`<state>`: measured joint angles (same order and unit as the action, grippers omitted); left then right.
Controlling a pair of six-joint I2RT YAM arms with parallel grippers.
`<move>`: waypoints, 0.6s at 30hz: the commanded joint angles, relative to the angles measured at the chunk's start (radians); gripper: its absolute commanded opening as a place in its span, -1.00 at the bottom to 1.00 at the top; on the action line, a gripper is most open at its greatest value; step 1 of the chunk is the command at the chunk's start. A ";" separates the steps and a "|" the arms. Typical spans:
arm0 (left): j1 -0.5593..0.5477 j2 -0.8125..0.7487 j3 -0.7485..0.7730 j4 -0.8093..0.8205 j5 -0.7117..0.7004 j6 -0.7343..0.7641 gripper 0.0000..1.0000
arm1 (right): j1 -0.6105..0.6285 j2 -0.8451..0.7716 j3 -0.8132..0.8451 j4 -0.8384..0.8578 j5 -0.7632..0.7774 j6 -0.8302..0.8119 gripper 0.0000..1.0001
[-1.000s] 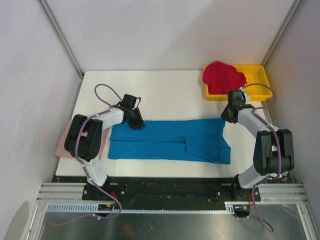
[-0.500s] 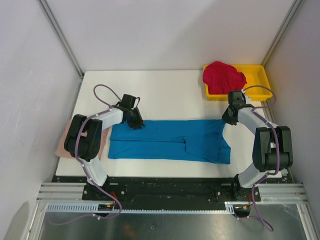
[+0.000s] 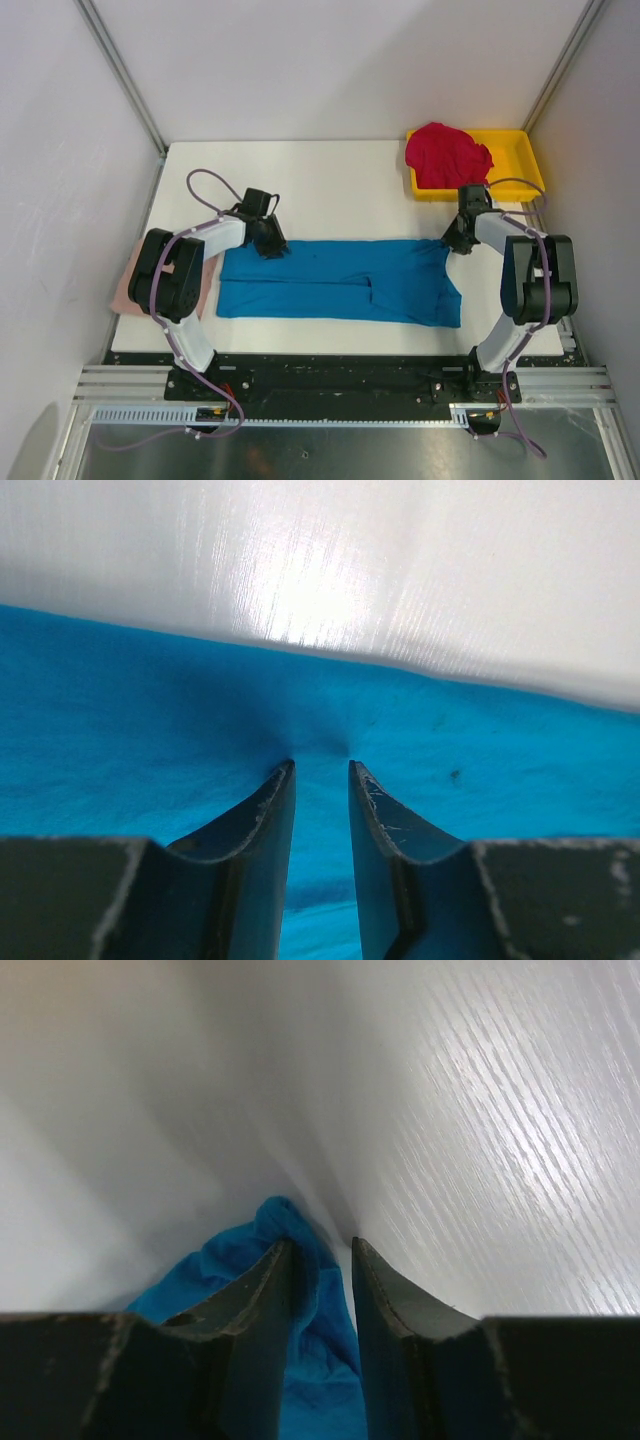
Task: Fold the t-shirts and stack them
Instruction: Fold the other side of the tshirt into a rectangle
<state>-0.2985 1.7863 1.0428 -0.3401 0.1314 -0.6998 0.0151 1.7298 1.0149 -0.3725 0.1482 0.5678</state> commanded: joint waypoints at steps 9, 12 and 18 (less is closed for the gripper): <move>0.019 -0.018 0.007 -0.021 -0.031 0.055 -0.30 | -0.065 -0.093 0.044 -0.033 -0.007 -0.010 -0.15; 0.019 -0.049 0.026 -0.023 -0.013 0.077 -0.27 | -0.065 -0.181 0.071 -0.090 -0.003 0.003 -0.04; 0.018 -0.098 0.052 -0.033 0.040 0.104 -0.23 | -0.036 -0.319 0.059 -0.233 -0.050 0.096 0.08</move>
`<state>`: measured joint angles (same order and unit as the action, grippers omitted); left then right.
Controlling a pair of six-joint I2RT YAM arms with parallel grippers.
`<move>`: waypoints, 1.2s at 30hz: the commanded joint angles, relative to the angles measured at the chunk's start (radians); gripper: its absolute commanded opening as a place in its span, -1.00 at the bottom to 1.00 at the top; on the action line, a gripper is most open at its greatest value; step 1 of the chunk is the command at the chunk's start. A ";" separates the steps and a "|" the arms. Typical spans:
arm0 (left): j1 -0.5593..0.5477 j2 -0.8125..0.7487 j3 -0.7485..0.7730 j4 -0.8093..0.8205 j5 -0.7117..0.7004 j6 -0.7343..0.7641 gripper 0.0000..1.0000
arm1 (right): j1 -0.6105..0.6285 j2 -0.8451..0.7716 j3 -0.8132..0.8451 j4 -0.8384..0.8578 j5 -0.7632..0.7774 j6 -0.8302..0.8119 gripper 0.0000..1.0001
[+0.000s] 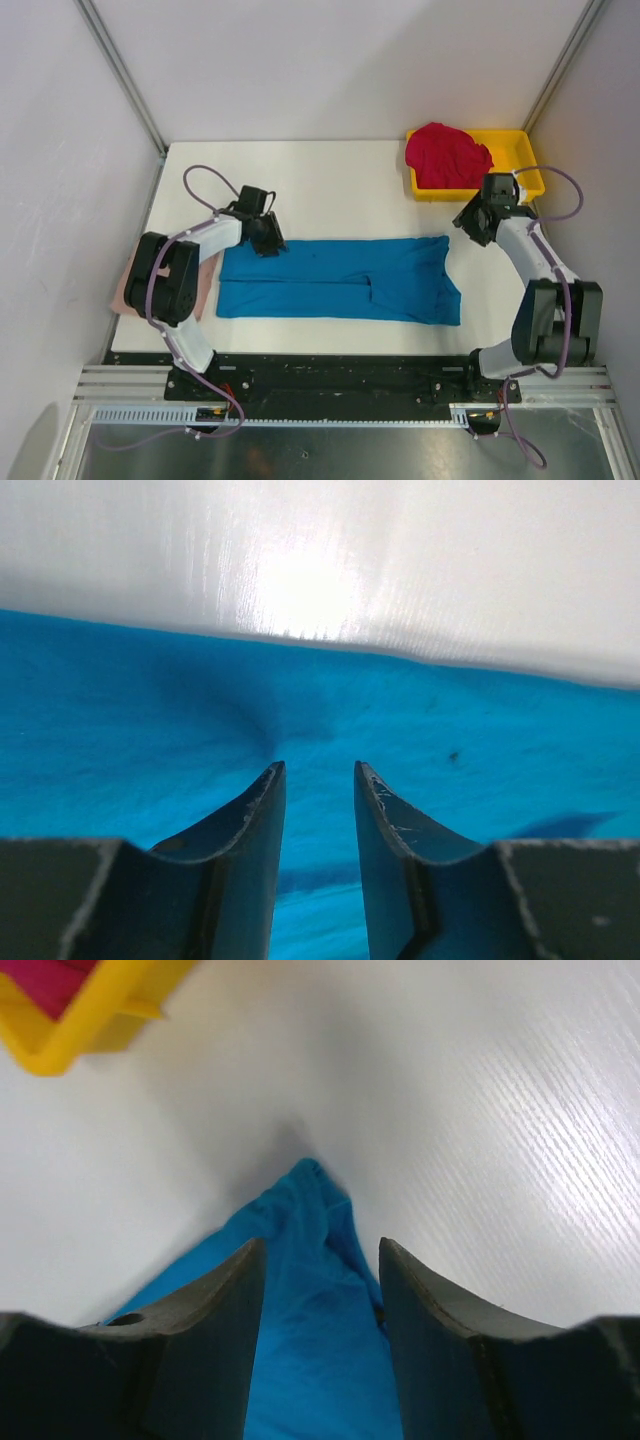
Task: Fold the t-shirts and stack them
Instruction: Fold the other side of the tshirt into a rectangle
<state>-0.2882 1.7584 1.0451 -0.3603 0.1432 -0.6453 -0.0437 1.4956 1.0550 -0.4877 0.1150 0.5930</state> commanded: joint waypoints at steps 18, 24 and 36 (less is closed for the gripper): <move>0.004 -0.125 0.081 -0.060 0.125 0.158 -0.15 | 0.362 -0.505 -0.400 -0.382 -0.091 0.577 0.39; -0.014 -0.141 0.049 -0.070 0.123 0.176 -0.15 | 0.370 -0.499 -0.479 -0.300 -0.100 0.624 0.41; -0.048 -0.167 0.022 -0.094 0.131 0.210 -0.15 | 0.253 -0.444 -0.529 -0.198 -0.051 0.569 0.28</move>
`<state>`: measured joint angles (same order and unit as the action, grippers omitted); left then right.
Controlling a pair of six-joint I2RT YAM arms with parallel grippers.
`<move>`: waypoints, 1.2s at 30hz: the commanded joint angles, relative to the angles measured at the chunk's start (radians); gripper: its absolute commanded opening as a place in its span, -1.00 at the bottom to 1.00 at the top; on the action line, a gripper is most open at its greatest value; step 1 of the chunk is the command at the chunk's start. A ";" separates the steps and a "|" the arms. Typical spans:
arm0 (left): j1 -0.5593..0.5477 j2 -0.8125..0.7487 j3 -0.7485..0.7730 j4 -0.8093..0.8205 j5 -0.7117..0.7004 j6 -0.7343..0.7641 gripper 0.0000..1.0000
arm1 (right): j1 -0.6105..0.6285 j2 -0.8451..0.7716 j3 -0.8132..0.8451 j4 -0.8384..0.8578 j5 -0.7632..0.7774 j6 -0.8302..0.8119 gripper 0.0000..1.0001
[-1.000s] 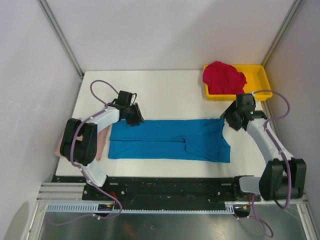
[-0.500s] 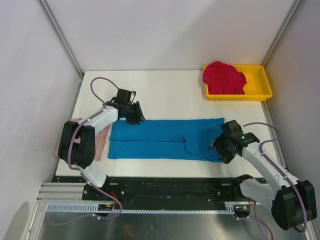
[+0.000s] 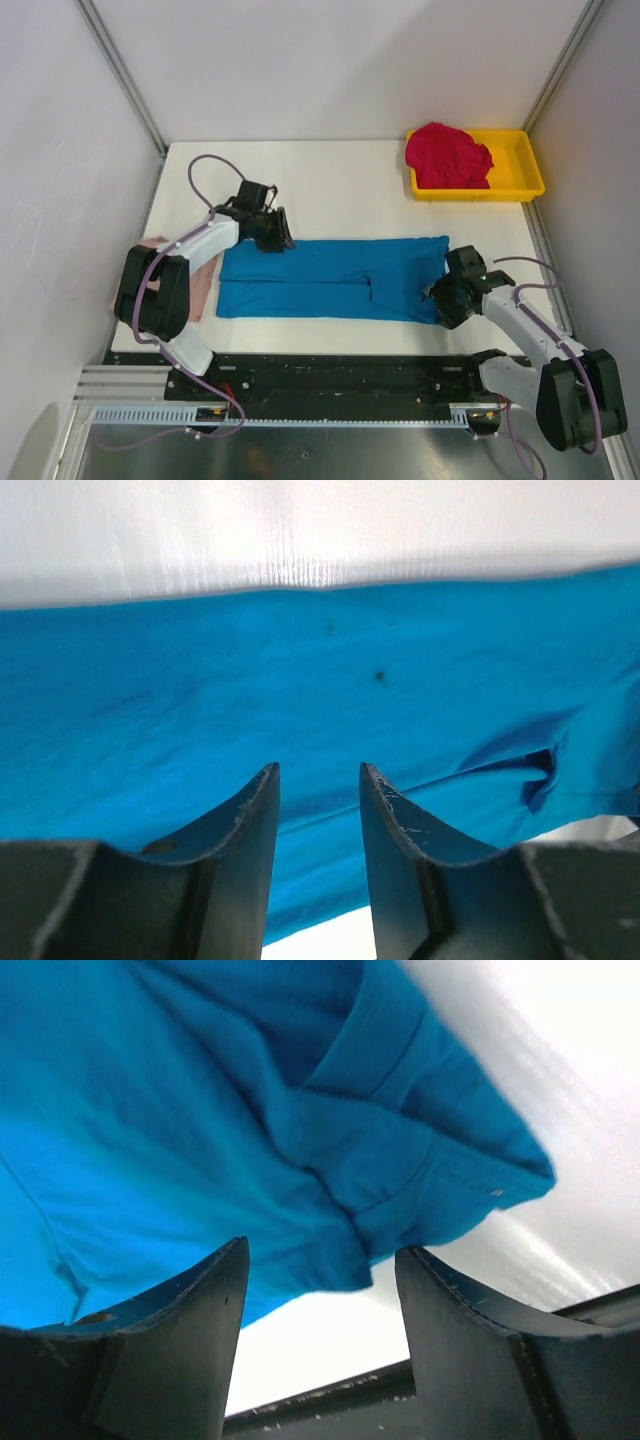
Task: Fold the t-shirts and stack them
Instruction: Fold the other side of the tshirt into a rectangle
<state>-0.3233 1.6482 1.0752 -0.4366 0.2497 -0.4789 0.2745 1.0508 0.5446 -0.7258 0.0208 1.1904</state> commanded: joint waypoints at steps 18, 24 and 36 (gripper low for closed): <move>-0.166 -0.040 -0.019 -0.143 -0.058 0.189 -0.17 | -0.498 0.148 0.019 0.211 -0.004 -0.340 0.08; -0.203 -0.030 -0.021 -0.171 -0.093 0.231 -0.17 | -0.508 0.081 0.068 0.128 -0.008 -0.371 0.17; -0.305 0.026 0.054 -0.235 -0.160 0.313 -0.06 | -0.278 -0.040 0.150 0.044 0.078 -0.314 0.26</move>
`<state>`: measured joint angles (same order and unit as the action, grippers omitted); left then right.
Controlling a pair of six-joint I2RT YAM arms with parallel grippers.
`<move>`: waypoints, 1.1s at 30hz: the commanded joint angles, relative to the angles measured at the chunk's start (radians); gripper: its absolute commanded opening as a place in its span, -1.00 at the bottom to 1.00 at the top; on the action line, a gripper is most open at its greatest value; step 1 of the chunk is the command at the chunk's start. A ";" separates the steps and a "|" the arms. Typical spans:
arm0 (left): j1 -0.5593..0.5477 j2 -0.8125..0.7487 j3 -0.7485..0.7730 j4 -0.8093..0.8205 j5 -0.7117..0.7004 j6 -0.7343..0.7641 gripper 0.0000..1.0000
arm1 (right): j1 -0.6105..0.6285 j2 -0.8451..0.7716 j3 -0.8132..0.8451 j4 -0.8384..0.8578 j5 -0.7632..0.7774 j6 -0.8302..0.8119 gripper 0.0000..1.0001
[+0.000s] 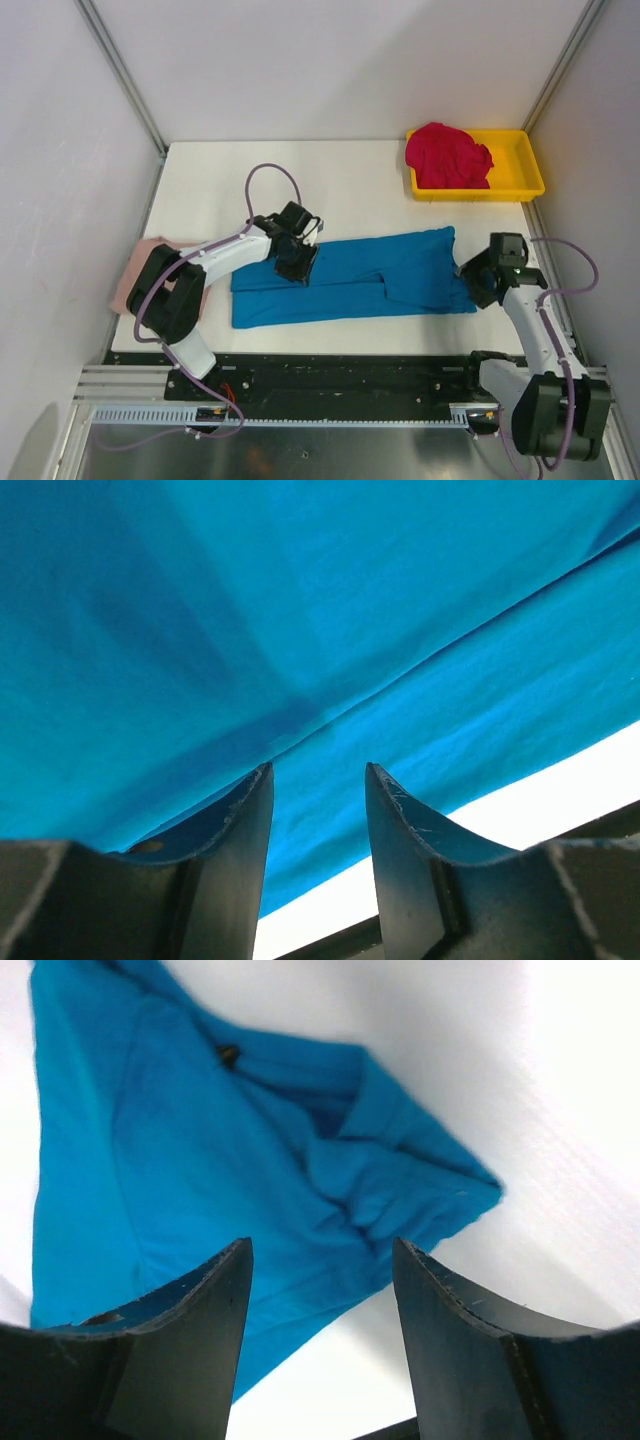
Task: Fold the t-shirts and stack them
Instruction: Fold the other side of the tshirt into a rectangle, then rotate the tshirt 90 degrees
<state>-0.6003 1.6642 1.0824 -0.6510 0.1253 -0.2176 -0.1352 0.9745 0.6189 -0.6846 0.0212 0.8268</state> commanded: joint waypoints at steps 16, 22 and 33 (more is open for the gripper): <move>-0.027 -0.032 0.010 -0.023 -0.180 -0.035 -0.03 | 0.348 0.518 0.297 0.132 0.229 0.179 0.18; -0.028 -0.008 -0.008 -0.022 -0.137 -0.030 -0.05 | 0.368 0.601 0.307 0.157 0.238 0.174 0.17; -0.074 -0.046 -0.118 -0.020 -0.120 -0.081 -0.09 | 0.393 0.705 0.343 0.188 0.229 0.156 0.17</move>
<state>-0.6548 1.6669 0.9897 -0.6697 -0.0025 -0.2600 0.2443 1.6337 0.9451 -0.5472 0.2386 0.9749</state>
